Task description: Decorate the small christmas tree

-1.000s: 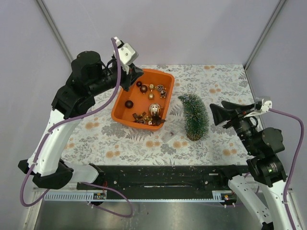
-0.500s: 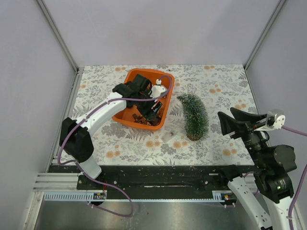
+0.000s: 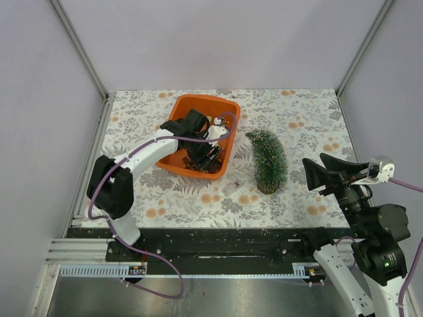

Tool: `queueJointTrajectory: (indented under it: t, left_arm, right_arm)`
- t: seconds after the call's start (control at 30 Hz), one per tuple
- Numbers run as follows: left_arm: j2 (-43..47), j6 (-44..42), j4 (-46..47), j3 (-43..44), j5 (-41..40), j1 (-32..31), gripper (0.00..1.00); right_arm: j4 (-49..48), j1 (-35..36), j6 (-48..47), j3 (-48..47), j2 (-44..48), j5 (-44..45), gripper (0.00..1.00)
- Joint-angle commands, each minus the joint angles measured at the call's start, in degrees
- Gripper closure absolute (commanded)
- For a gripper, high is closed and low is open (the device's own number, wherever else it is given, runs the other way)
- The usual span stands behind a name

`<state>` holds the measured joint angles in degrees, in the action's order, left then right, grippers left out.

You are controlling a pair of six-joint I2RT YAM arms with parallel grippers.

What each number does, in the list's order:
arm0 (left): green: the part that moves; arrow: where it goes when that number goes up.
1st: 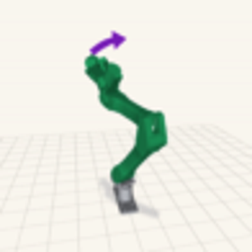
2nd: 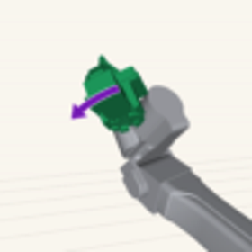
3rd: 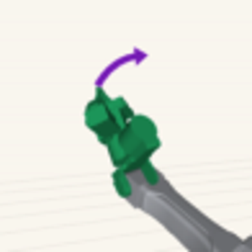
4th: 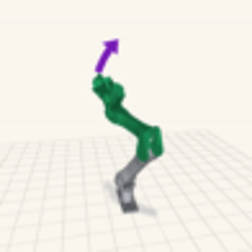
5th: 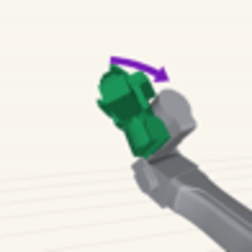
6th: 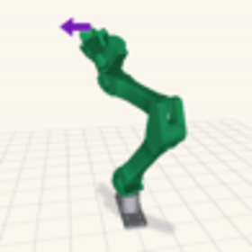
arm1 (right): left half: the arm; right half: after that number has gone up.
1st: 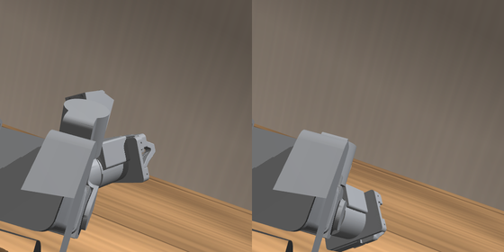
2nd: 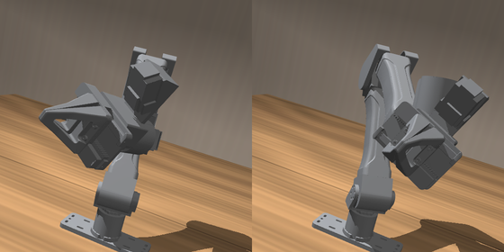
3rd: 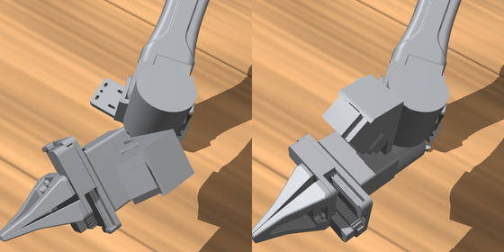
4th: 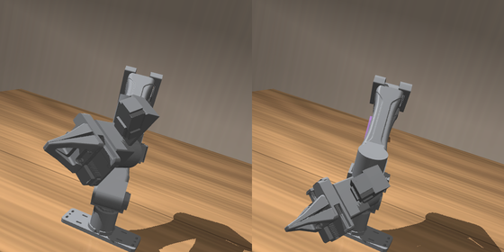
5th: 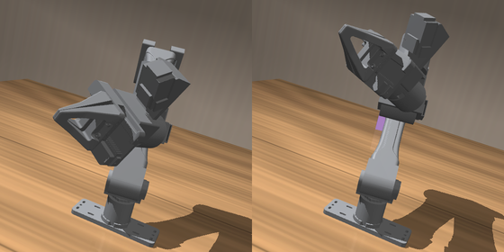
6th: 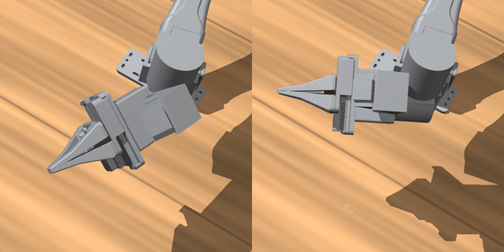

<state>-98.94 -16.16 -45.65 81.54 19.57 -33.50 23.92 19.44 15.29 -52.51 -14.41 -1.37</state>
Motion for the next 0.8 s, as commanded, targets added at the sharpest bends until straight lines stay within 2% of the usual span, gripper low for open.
queueJointTrajectory:
  t: [0.0,0.1,0.2,0.37,0.53,0.6,0.63,0.77]
  left_arm:
    - [-0.5,1.2,4.0,-2.3,-1.5,0.6,0.38]
    - [-1.2,3.0,5.1,-2.7,-0.6,0.7,0.37]
    - [-2.1,4.5,6.5,-2.3,0.8,0.8,0.48]
    - [-4.2,7.2,9.0,-0.6,2.4,1.1,0.50]
    - [-4.5,7.5,9.3,-0.1,2.8,1.4,0.78]
    - [-4.0,7.1,8.4,0.5,2.2,1.7,0.97]
    - [-3.5,6.8,7.6,1.2,1.9,1.9,1.00]
    - [0.9,6.2,3.3,5.6,1.6,2.7,1.00]
  right_arm:
    - [-0.3,0.2,-0.7,-1.9,-0.5,0.3,0.30]
    - [-0.4,0.2,0.0,-1.5,-0.5,0.2,0.31]
    - [-0.9,0.3,0.9,-1.1,-0.4,-0.3,0.32]
    - [-1.1,0.2,2.2,-0.5,-0.3,-1.4,0.34]
    - [-0.8,0.3,2.5,-0.7,0.3,-1.4,0.36]
    - [-0.5,0.2,2.5,-0.9,0.2,-1.4,0.36]
    - [-0.5,0.2,2.4,-1.1,0.1,-1.5,0.37]
    - [-0.7,0.2,2.5,-1.8,-0.6,-2.0,0.37]
